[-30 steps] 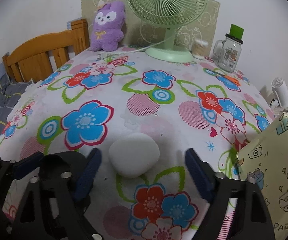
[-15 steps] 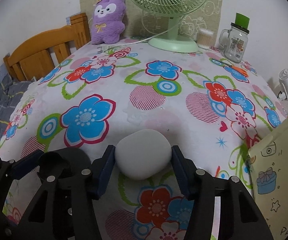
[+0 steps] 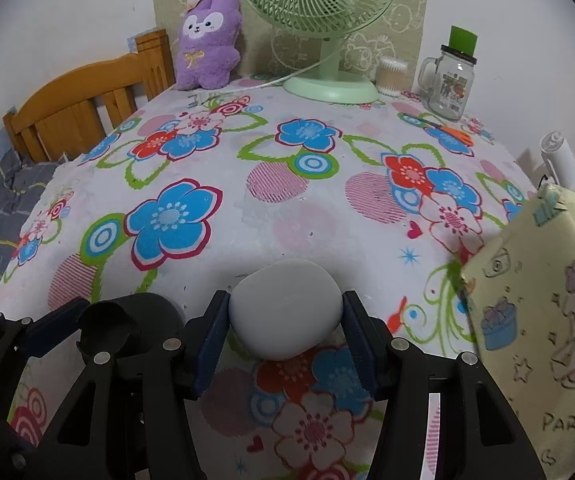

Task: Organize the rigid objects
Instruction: 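Carry the black dish and white earbud case over the fabric basket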

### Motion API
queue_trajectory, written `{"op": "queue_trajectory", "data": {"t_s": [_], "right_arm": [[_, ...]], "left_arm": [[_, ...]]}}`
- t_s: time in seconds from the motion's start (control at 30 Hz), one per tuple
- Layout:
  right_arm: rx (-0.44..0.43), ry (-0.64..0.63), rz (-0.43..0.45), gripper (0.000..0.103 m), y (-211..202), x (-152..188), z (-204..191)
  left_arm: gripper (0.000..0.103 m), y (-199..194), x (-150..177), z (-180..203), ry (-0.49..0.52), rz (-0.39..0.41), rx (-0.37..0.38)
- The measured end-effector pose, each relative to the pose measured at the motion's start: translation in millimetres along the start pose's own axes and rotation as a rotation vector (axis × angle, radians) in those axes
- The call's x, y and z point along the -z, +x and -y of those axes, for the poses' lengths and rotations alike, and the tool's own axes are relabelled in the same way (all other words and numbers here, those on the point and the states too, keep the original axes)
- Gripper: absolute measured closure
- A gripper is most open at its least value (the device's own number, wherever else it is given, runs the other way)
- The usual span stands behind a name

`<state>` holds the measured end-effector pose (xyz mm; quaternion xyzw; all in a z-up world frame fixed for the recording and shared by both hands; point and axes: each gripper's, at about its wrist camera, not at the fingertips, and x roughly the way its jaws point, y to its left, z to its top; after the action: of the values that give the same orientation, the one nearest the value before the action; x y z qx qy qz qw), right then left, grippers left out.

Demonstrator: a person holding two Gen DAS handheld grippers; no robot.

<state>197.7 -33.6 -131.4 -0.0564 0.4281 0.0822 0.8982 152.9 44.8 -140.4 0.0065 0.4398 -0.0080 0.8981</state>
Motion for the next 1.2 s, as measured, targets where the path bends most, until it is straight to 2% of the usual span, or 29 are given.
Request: {"op": "queue_trajectory", "data": {"t_s": [0.77, 1.2], "right_arm": [[0.037, 0.036, 0.099, 0.044, -71.0, 26.8, 15.9], [0.053, 0.051, 0.144, 0.044, -117.0, 31.5, 23.2]], "left_arm": [[0.030, -57.8, 20.1, 25.5, 0.027, 0.072, 0.024], [0.030, -98.1, 21.2, 38.5, 0.037, 0.107, 0.006]]}}
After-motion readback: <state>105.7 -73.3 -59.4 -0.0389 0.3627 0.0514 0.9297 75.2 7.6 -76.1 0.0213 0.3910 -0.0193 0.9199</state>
